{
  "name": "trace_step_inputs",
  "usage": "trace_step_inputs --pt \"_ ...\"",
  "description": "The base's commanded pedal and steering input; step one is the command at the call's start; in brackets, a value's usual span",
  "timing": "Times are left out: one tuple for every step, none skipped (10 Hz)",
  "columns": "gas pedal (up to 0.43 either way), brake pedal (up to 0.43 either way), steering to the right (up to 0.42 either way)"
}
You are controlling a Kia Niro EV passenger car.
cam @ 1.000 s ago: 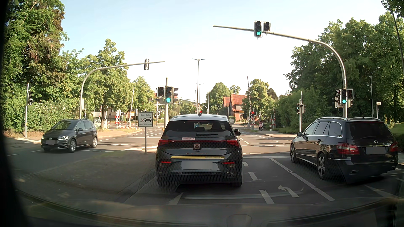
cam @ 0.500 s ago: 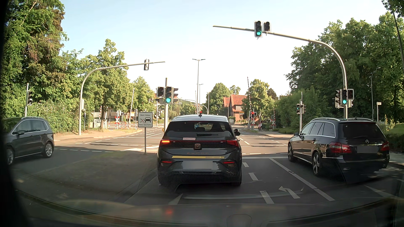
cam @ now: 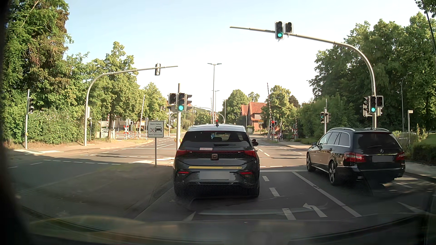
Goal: Follow the waypoints while adhering to traffic rules and regulations
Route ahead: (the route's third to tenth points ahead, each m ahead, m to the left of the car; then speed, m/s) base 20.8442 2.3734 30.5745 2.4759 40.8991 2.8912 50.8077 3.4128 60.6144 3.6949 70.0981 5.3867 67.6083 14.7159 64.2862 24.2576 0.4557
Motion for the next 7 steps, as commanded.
trace_step_inputs --pt "0.0 0.006 -0.013" --pt "0.059 0.006 -0.016" --pt "0.067 0.006 -0.018" --pt "0.067 0.006 -0.019" --pt "0.079 0.006 -0.02" --pt "0.087 0.006 -0.021" --pt "0.118 0.012 -0.022"
